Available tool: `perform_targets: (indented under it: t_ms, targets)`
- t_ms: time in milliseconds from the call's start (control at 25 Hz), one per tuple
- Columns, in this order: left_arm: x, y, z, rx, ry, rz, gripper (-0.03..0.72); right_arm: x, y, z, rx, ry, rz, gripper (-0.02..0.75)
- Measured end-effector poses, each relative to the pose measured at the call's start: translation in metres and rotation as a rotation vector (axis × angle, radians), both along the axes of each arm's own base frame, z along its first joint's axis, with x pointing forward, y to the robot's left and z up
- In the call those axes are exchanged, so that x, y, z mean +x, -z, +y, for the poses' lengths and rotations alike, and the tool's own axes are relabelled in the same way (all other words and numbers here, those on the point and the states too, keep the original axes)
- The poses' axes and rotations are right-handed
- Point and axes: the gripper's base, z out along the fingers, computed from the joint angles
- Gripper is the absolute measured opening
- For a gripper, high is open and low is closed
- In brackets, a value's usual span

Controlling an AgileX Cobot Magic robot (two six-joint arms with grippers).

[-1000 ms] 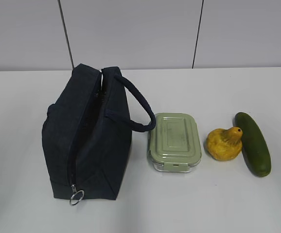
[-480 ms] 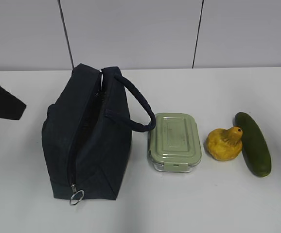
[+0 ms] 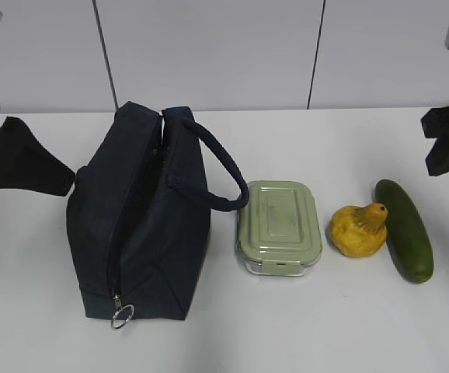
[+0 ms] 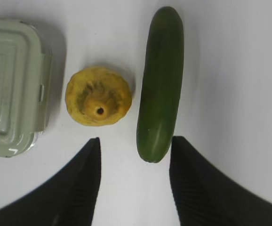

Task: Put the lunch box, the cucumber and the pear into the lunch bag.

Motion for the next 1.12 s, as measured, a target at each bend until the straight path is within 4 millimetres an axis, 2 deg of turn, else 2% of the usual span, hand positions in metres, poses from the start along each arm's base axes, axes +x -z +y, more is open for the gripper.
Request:
perform_targets:
  t_ms: [280, 400, 560, 720, 800, 920, 960, 1120]
  targets:
    - [0.017, 0.022, -0.004, 0.020, -0.002, 0.064, 0.291, 0.025, 0.002, 0.002, 0.004, -0.003, -0.009, 0.371]
    - [0.018, 0.024, -0.005, 0.013, 0.017, 0.073, 0.303, 0.031, 0.001, 0.002, 0.006, -0.002, -0.015, 0.371]
    - [0.018, 0.026, -0.009, -0.001, 0.034, 0.077, 0.318, 0.037, 0.010, 0.003, 0.004, -0.001, 0.007, 0.372]
    - [0.022, 0.036, -0.015, 0.009, 0.054, 0.116, 0.314, 0.042, 0.017, 0.003, 0.005, -0.002, 0.022, 0.372]
    - [0.025, 0.043, -0.017, 0.014, 0.055, 0.136, 0.269, 0.045, 0.020, 0.003, 0.004, -0.002, 0.031, 0.372]
    - [0.029, 0.047, -0.017, 0.018, 0.048, 0.143, 0.089, 0.051, 0.025, 0.003, 0.004, 0.000, 0.040, 0.372]
    - [0.029, 0.048, -0.017, 0.019, 0.046, 0.141, 0.057, 0.053, 0.026, 0.003, 0.004, 0.000, 0.038, 0.372]
    - [0.030, 0.048, -0.017, 0.021, 0.042, 0.132, 0.011, 0.067, 0.029, -0.002, 0.004, 0.018, 0.037, 0.372]
